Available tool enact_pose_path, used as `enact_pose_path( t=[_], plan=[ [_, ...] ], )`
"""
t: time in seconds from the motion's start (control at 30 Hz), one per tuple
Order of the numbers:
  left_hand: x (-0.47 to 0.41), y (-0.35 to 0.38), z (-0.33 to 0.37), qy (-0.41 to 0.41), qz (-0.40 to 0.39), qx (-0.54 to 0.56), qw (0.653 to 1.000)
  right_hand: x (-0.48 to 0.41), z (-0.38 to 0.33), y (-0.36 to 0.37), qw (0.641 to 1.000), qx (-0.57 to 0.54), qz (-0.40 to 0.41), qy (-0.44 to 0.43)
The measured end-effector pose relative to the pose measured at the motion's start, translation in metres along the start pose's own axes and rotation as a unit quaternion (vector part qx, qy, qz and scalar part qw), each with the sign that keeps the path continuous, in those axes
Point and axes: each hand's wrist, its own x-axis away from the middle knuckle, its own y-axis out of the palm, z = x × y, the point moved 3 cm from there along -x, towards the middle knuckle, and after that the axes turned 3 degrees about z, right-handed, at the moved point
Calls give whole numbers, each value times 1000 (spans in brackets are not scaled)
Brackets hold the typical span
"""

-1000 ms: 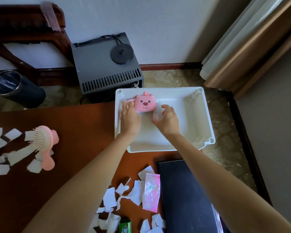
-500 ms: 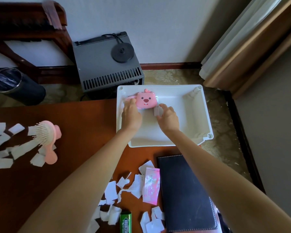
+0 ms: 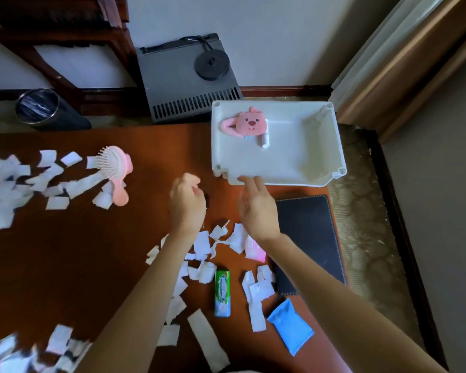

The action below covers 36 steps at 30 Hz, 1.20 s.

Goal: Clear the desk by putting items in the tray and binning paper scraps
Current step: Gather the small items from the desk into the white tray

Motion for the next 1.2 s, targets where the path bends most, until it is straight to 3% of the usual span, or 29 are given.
enact_pose_path(
  t=[0.17,0.4,0.57,0.87,1.2],
  plan=[
    [21,24,-49,-82,-80,-32,993,52,24,16,988,52,-65,133],
    [-1,26,-34,-20,-12,-119,993,71,43,9,957,145,-123,219],
    [-12,38,-33,-41,-74,-183,980,65,42,13,938,174,-152,258],
    [-12,36,-47,-126,-98,-52,986,60,40,15,946,160,-128,251],
    [14,5,-41,-78,-64,69,993,64,28,4,967,77,-90,225]
  ],
)
